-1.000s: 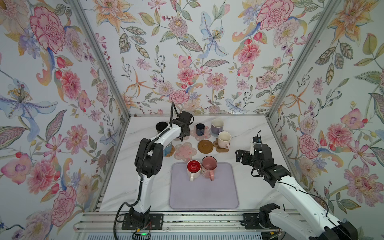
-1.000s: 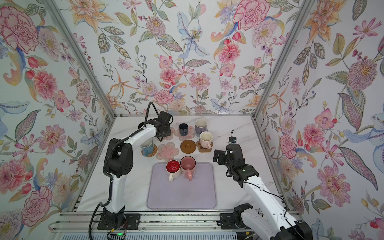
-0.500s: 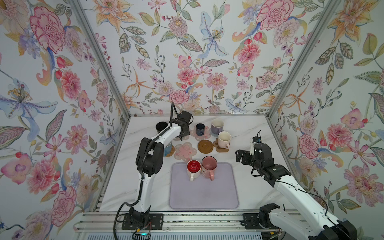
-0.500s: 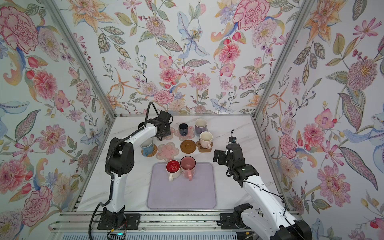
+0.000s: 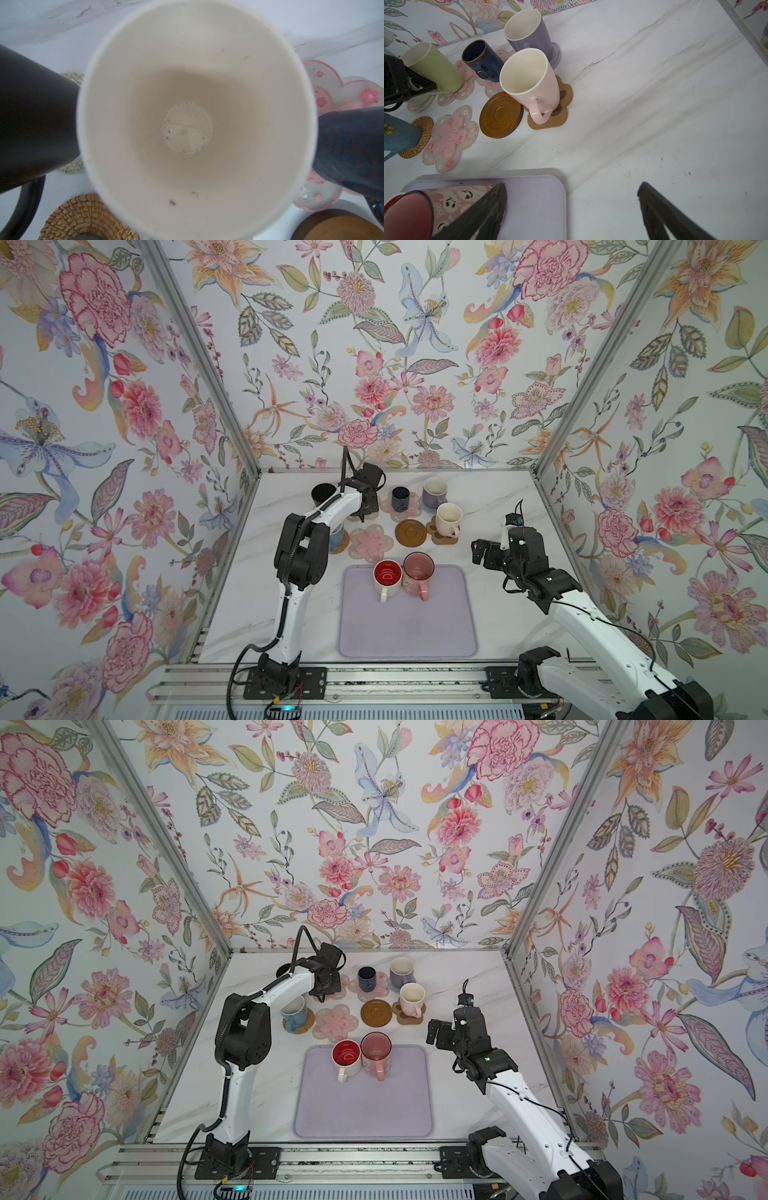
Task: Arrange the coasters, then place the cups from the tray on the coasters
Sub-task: 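Hold the green-handled mug above the coasters between the black and navy mugs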
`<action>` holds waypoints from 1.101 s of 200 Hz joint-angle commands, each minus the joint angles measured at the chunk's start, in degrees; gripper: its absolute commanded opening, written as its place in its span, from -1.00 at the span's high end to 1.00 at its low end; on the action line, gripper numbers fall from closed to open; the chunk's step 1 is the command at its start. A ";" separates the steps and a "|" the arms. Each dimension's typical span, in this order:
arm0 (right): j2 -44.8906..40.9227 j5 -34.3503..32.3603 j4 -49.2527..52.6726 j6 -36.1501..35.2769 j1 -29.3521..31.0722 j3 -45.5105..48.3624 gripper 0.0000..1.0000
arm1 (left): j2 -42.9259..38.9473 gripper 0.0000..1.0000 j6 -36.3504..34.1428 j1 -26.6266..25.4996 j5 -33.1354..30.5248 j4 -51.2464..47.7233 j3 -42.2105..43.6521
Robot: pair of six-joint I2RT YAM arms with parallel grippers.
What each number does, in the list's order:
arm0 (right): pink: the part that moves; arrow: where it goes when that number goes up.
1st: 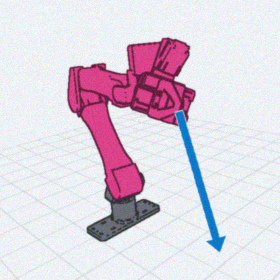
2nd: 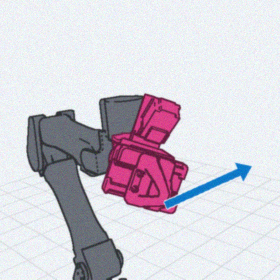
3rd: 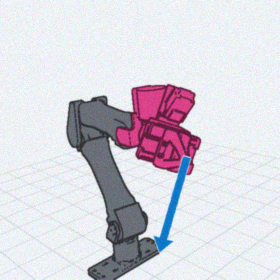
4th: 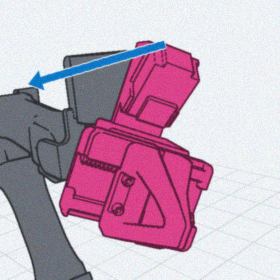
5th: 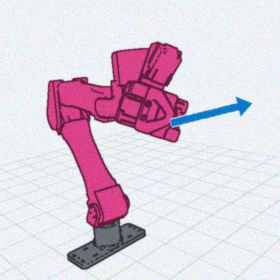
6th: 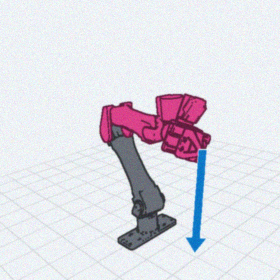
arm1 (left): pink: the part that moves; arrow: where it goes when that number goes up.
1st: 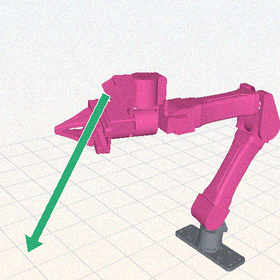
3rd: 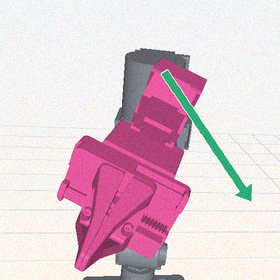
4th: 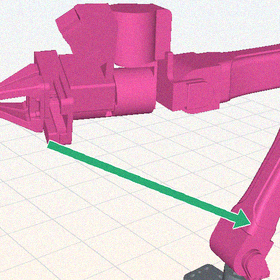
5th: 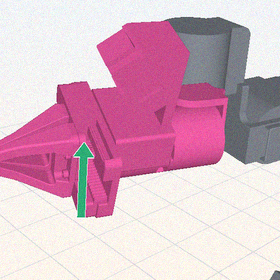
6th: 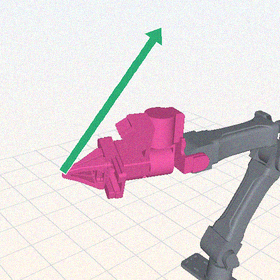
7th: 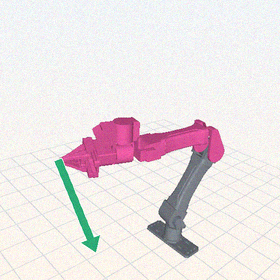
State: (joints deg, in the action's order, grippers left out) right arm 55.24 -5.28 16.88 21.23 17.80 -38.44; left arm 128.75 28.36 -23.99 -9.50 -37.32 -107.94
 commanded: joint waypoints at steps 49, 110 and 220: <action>-0.13 0.67 -0.36 -0.76 -0.68 1.25 -0.99 | 0.98 0.99 0.55 0.82 0.10 1.02 -2.28; -0.24 0.87 -0.34 -0.71 -0.89 1.24 -0.98 | 0.72 0.57 1.26 0.87 0.71 1.16 -1.50; -1.18 0.93 0.35 -0.52 -1.02 0.91 -0.98 | -4.54 -0.36 1.95 1.14 1.96 6.79 5.11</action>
State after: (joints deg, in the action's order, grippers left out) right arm 55.07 -4.89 16.88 21.23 17.15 -37.89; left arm 128.31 30.17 -23.51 -8.58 -34.48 -106.39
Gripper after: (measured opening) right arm 0.992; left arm 0.628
